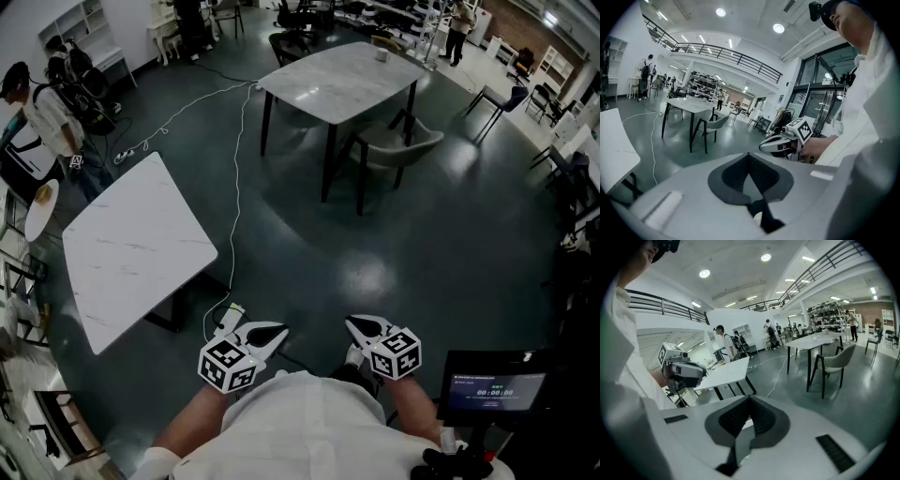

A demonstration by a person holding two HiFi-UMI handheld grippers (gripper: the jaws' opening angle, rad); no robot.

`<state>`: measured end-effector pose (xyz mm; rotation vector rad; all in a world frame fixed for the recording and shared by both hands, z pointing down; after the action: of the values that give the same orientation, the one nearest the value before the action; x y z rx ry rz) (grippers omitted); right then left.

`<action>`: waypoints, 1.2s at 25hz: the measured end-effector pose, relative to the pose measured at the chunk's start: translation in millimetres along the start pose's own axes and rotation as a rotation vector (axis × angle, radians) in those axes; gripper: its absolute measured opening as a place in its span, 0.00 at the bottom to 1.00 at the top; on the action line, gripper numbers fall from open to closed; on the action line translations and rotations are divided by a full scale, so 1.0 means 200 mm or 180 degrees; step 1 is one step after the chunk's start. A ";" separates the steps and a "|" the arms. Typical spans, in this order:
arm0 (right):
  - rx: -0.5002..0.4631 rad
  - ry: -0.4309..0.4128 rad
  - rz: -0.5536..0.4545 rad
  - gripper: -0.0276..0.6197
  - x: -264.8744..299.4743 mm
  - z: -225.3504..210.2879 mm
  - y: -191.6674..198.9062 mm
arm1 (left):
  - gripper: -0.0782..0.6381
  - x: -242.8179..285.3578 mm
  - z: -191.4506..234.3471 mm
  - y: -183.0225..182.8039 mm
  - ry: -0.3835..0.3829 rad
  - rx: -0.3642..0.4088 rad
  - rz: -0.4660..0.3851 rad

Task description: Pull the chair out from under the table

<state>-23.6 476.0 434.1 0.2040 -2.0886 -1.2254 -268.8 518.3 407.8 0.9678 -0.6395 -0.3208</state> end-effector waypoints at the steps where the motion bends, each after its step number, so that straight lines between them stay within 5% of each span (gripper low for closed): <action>1: -0.0008 -0.0021 0.0010 0.05 0.04 0.02 -0.01 | 0.12 -0.03 0.03 0.01 -0.0028 -0.0014 0.0007; 11: 0.0036 0.0077 0.0156 0.05 0.09 -0.07 -0.02 | 0.12 0.12 0.16 -0.01 0.0127 -0.0050 0.0078; 19: 0.0133 0.0096 -0.0128 0.05 0.02 -0.59 -0.26 | 0.12 0.63 0.15 -0.44 0.0208 0.0350 0.0151; 23: 0.0108 0.0159 -0.0134 0.05 0.01 -0.87 -0.30 | 0.12 0.85 0.19 -0.59 0.0177 0.0353 0.0094; 30: 0.0490 0.0379 -0.0327 0.06 0.16 -1.22 -0.37 | 0.12 1.03 0.40 -0.68 0.0209 0.0293 0.0189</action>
<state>91.8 249.7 465.6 0.4488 -2.0905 -1.0837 -156.1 284.4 399.1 1.0411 -0.6260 -0.2076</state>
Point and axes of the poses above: the fingertips, and each gripper's own axes: x forward along the fingers, z to its left, y out of its underside, the point moved 8 cm from there along -x, backward along the fingers, and after that the axes turned 4 degrees about -z, right-handed, at the moved point
